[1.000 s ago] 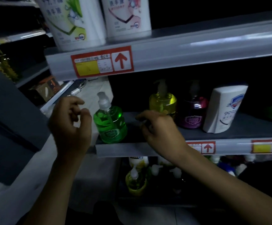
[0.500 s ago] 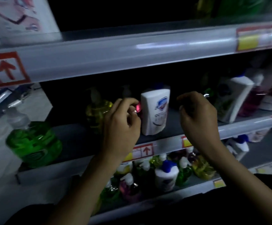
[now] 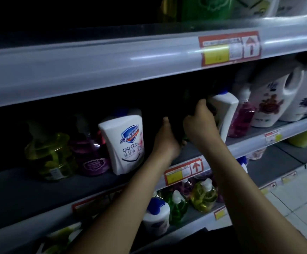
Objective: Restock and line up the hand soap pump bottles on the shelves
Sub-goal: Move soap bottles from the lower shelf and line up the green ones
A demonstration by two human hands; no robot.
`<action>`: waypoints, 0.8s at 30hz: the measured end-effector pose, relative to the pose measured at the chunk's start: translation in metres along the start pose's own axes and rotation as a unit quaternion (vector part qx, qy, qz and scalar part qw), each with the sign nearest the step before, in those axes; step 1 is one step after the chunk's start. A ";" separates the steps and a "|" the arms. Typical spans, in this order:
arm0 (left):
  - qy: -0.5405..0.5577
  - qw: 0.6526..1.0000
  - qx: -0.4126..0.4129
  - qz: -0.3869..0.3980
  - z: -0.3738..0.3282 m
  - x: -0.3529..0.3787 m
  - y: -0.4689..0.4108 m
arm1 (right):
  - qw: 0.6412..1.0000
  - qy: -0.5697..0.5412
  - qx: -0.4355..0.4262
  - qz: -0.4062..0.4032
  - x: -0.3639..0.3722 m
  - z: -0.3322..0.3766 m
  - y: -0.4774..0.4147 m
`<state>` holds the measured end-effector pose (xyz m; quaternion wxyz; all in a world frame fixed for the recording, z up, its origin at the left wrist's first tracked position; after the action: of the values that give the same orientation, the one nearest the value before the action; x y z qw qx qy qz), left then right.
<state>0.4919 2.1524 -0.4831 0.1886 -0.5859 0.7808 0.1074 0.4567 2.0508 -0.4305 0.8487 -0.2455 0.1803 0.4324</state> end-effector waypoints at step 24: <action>0.070 0.987 0.117 -0.086 -0.003 -0.033 0.070 | 0.988 -0.072 -0.016 0.133 -0.038 -0.031 0.054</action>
<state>0.4325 2.2002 -0.4707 0.2094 -0.6307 0.7460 -0.0423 0.3879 2.0357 -0.4499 0.7903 -0.2006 0.1429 0.5611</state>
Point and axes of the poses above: each hand's wrist, its own y-axis away from the middle knuckle, its own x-axis out of the palm, z = x × y, the point moved 9 cm from there along -y, towards the middle knuckle
